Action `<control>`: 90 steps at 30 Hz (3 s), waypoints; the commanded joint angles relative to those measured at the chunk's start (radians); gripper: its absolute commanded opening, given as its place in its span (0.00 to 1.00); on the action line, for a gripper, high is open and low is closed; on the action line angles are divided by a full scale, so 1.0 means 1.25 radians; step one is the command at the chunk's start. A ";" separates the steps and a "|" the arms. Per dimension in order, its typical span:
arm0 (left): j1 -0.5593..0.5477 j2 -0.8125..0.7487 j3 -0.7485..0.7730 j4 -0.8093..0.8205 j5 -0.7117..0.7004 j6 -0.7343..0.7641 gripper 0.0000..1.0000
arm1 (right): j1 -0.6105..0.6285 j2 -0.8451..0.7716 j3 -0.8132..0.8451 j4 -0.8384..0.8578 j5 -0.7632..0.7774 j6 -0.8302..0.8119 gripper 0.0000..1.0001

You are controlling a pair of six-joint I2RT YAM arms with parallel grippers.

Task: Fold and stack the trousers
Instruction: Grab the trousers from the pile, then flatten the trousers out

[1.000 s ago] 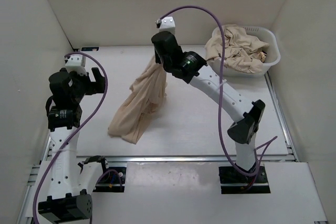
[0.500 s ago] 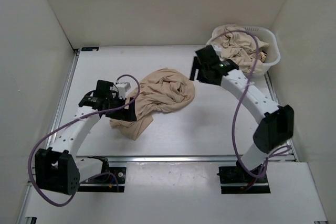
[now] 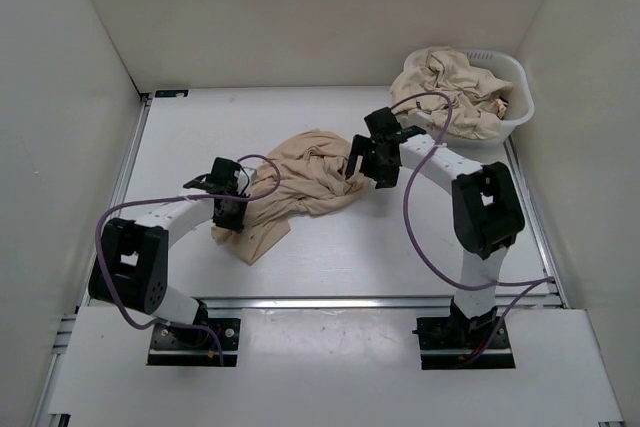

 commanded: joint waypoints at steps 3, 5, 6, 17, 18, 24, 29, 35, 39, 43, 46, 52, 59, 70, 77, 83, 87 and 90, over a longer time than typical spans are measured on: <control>-0.002 -0.005 0.037 0.038 -0.059 0.000 0.14 | -0.006 0.100 0.077 0.032 -0.079 0.024 0.92; -0.002 -0.022 0.029 0.038 -0.080 0.000 0.14 | -0.006 0.165 0.132 0.017 -0.095 0.031 0.91; -0.002 -0.022 0.029 0.038 -0.091 0.000 0.14 | -0.006 0.206 0.156 -0.018 -0.095 0.031 0.89; 0.017 -0.164 0.159 -0.196 -0.102 0.000 0.14 | -0.057 0.038 0.113 -0.145 0.033 0.005 0.00; 0.043 -0.191 0.171 -0.230 -0.095 0.000 0.14 | -0.066 -0.011 0.070 -0.168 0.068 0.005 0.00; 0.080 -0.295 0.154 -0.299 -0.130 0.000 0.14 | -0.122 -0.343 0.049 -0.400 0.247 -0.083 0.00; 0.080 -0.334 0.162 -0.340 -0.134 0.000 0.14 | -0.122 -0.332 0.288 -0.517 0.204 -0.144 0.00; 0.080 -0.281 0.187 -0.340 -0.126 0.000 0.14 | -0.097 0.004 0.689 -0.544 0.045 -0.214 0.00; 0.080 -0.266 0.155 -0.300 -0.166 0.000 0.14 | -0.097 0.178 0.831 -0.582 -0.051 -0.207 0.32; 0.106 -0.257 0.127 -0.238 -0.211 0.000 0.14 | -0.097 0.089 0.624 -0.502 -0.069 -0.191 0.65; 0.165 -0.223 0.136 -0.210 -0.211 0.000 0.14 | -0.108 -0.042 0.439 -0.442 -0.006 -0.168 0.71; 0.259 -0.173 0.184 -0.202 -0.162 0.000 0.14 | -0.228 -0.246 0.075 -0.317 0.089 -0.048 0.74; 0.266 -0.158 0.184 -0.202 -0.169 0.000 0.17 | -0.247 -0.130 0.026 -0.144 0.071 0.043 0.70; 0.305 -0.143 0.177 -0.217 -0.184 0.000 0.14 | -0.216 0.123 0.142 -0.167 0.148 0.055 0.53; 0.429 -0.074 0.308 -0.217 -0.192 0.000 0.14 | -0.209 -0.041 0.095 -0.202 0.162 0.013 0.00; 0.518 -0.035 0.435 -0.217 -0.192 0.000 0.14 | -0.264 -0.357 -0.035 -0.307 0.166 -0.036 0.00; 0.560 0.000 0.498 -0.217 -0.192 0.000 0.14 | -0.307 -0.516 -0.113 -0.390 0.166 -0.029 0.00; 0.568 0.000 0.499 -0.250 -0.176 0.000 0.14 | -0.319 -0.576 -0.195 -0.426 0.150 0.000 0.00</control>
